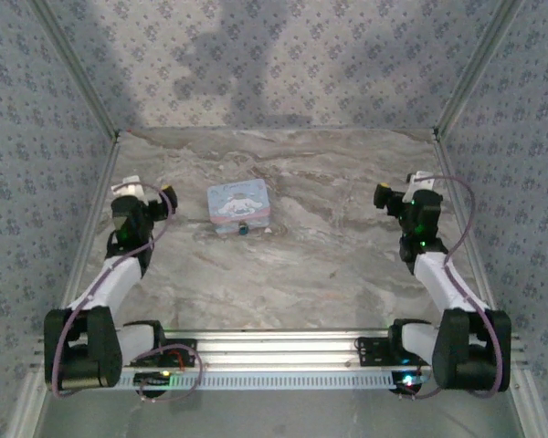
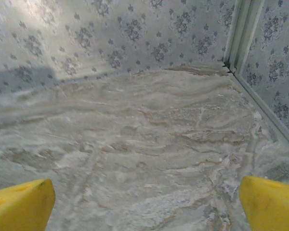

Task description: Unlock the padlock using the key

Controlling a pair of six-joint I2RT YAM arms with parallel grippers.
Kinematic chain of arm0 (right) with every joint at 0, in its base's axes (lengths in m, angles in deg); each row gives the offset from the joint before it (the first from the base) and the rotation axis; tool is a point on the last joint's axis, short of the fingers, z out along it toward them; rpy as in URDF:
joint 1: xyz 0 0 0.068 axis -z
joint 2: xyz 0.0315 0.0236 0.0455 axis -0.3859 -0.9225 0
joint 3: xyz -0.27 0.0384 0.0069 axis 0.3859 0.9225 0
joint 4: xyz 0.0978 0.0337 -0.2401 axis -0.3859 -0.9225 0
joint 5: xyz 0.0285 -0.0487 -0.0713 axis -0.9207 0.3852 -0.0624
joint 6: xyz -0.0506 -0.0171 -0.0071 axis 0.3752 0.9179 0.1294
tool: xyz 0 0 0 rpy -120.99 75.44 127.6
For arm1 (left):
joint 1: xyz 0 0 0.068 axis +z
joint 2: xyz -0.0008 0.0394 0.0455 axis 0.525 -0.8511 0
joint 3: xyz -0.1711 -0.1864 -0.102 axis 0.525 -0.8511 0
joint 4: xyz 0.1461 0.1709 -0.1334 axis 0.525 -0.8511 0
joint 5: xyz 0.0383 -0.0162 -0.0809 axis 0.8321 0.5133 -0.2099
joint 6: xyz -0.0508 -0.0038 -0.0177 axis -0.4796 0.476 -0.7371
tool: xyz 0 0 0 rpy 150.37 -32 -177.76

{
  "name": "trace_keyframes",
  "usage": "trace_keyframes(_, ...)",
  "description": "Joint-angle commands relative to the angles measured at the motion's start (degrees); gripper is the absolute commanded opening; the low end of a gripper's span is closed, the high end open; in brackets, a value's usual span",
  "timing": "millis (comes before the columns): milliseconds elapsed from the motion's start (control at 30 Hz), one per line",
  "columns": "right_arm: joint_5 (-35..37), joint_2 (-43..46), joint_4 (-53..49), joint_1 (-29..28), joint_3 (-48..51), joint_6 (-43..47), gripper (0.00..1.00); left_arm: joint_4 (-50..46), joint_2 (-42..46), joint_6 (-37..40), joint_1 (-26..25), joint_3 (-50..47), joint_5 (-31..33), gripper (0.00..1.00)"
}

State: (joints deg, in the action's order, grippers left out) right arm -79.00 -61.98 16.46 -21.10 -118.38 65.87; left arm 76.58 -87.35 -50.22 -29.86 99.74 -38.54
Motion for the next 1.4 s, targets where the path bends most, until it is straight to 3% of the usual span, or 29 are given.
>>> trace_keyframes(0,2.6,2.1,-23.7,-3.2,-6.0,-10.6,0.99,-15.0,0.8,-16.3,-0.2,3.9,-8.3,0.98)
trace_keyframes(167,4.5,2.6,-41.0,-14.8,-10.9,-23.9,0.9,-18.6,1.0,-28.3,-6.0,5.7,-17.5,0.98)
trace_keyframes(367,7.2,-0.5,-53.6,-28.8,-9.9,-42.0,0.8,-19.4,-1.2,-31.1,-22.7,8.9,-13.7,0.98)
trace_keyframes(600,9.8,-8.3,-55.3,-41.2,-9.3,-50.4,0.73,-13.8,-6.8,-33.4,-31.1,11.0,-11.8,0.98)
trace_keyframes(1000,8.0,-17.5,-53.7,-43.1,-10.9,-52.5,0.5,-13.9,-10.6,-33.2,-33.7,13.2,-11.5,0.98)
trace_keyframes(1200,6.1,-19.3,-51.0,-43.1,-9.8,-52.5,0.49,-14.1,-10.7,-33.0,-33.7,13.4,-11.4,0.98)
trace_keyframes(1367,5.4,-20.6,-50.7,-43.1,-9.8,-52.2,0.41,-14.1,-11.1,-33.0,-33.6,13.5,-11.4,0.98)
